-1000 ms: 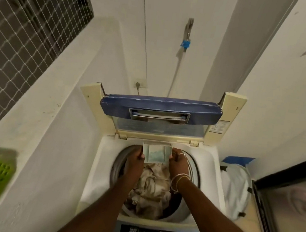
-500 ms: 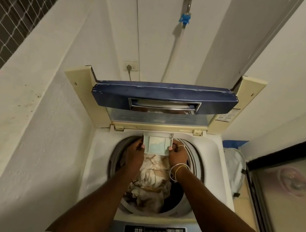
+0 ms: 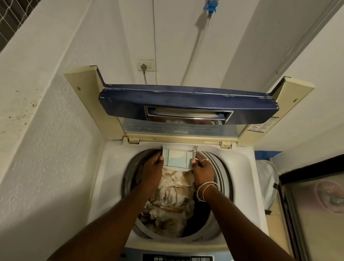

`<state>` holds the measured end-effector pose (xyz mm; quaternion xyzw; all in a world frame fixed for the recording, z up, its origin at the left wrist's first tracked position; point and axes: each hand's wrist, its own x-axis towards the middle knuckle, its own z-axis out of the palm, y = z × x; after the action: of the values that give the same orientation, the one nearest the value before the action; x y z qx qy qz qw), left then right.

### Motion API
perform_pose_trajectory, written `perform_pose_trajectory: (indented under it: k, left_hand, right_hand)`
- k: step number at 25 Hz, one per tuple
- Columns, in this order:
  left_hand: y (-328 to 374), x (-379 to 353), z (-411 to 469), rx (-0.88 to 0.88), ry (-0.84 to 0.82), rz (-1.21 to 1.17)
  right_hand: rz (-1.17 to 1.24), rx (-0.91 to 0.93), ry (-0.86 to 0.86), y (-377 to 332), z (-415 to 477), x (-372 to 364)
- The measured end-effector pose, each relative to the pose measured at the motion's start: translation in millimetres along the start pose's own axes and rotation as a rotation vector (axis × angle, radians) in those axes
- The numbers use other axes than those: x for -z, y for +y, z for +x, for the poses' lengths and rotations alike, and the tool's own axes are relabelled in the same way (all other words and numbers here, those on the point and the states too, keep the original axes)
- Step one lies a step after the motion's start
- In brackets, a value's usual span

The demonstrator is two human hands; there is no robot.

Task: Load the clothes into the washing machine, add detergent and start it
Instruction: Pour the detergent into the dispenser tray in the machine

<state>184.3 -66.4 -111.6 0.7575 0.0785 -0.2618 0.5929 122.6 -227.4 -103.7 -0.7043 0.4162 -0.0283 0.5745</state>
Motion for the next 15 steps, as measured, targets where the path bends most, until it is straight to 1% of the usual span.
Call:
perform_pose_trajectory:
  k: [4, 9, 12, 15]
  left_hand:
    - [6.4, -0.8, -2.3, -0.007, 0.003, -0.013]
    - [10.6, -1.3, -2.8, -0.016, 0.005, -0.018]
    - [11.5, -1.6, -2.6, -0.009, 0.009, -0.010]
    - [15.1, -1.7, -5.3, -0.005, 0.029, -0.012]
  right_hand:
    - [0.041, 0.028, -0.010, 0.9, -2.6, 3.9]
    - [-0.012, 0.045, -0.034, -0.8, -0.3, 5.4]
    - [-0.055, 0.087, -0.019, -0.4, 0.0, 4.7]
    - [-0.040, 0.140, -0.017, -5.8, -2.4, 6.2]
